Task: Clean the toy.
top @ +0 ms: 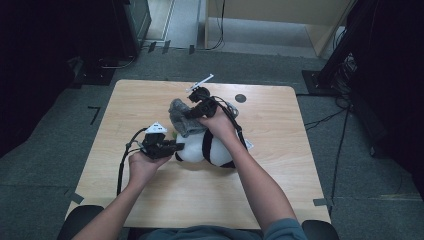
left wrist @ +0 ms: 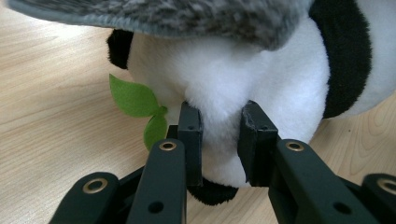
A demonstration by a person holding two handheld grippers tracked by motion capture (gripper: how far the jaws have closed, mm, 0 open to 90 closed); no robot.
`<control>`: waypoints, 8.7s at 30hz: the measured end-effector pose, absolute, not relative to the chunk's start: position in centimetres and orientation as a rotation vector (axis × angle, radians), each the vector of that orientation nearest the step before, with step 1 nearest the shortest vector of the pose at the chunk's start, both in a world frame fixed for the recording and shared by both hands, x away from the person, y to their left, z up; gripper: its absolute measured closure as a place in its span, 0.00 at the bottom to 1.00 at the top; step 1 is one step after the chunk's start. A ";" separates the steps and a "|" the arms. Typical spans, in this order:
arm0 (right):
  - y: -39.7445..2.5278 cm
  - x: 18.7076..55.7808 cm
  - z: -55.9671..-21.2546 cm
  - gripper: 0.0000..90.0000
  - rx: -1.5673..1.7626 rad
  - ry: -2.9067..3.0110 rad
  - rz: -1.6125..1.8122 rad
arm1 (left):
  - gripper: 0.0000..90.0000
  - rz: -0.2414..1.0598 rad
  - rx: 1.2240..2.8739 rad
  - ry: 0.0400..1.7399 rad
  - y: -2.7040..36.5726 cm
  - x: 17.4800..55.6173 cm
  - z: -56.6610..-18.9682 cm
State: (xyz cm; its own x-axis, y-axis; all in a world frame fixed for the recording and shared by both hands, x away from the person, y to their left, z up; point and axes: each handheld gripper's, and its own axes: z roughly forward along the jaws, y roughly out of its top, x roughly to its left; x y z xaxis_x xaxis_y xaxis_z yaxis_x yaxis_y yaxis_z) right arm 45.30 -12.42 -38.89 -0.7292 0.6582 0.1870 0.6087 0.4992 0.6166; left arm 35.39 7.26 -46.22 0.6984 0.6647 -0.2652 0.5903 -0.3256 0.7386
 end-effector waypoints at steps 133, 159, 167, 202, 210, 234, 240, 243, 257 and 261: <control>-19.1 38.9 -38.8 0.88 1.274 2.502 1.171 | 0.80 0.102 1.990 0.946 7.6 35.5 -46.4; -27.8 35.0 -38.6 0.86 1.360 2.333 1.182 | 0.81 0.106 1.962 0.945 7.6 35.3 -46.4; -28.6 35.8 -40.0 0.88 1.402 2.319 1.210 | 0.64 -0.040 1.873 0.946 8.0 36.0 -46.7; -25.2 37.5 -37.0 0.89 1.241 2.328 1.279 | 0.40 0.253 1.991 0.871 4.4 34.3 -47.3; -20.2 38.5 -35.5 0.89 1.157 2.417 1.412 | 0.38 0.246 1.982 0.870 4.7 34.3 -47.4; -17.3 40.7 -39.6 0.88 1.251 2.543 1.149 | 0.42 0.232 1.981 0.891 4.8 34.2 -47.5; -20.8 40.0 -39.3 0.88 1.326 2.480 1.149 | 0.43 0.228 1.981 0.896 4.8 34.2 -47.5; -22.5 39.6 -39.1 0.88 1.350 2.446 1.160 | 0.43 0.232 1.986 0.896 4.8 34.2 -47.5; -28.5 36.5 -39.0 0.87 1.439 2.345 1.186 | 0.43 0.213 1.979 0.912 4.8 34.3 -47.4; -29.6 35.7 -39.7 0.87 1.457 2.322 1.195 | 0.43 0.216 1.983 0.907 4.8 34.3 -47.4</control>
State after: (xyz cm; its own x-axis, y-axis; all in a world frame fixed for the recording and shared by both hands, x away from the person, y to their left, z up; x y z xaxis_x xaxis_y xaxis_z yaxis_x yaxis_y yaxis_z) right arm 35.74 -29.61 -39.75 -0.5168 0.8123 0.2704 0.6921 0.2105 0.6904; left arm 34.26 4.79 -47.42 0.7137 0.6725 -0.1958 0.5122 -0.3103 0.8009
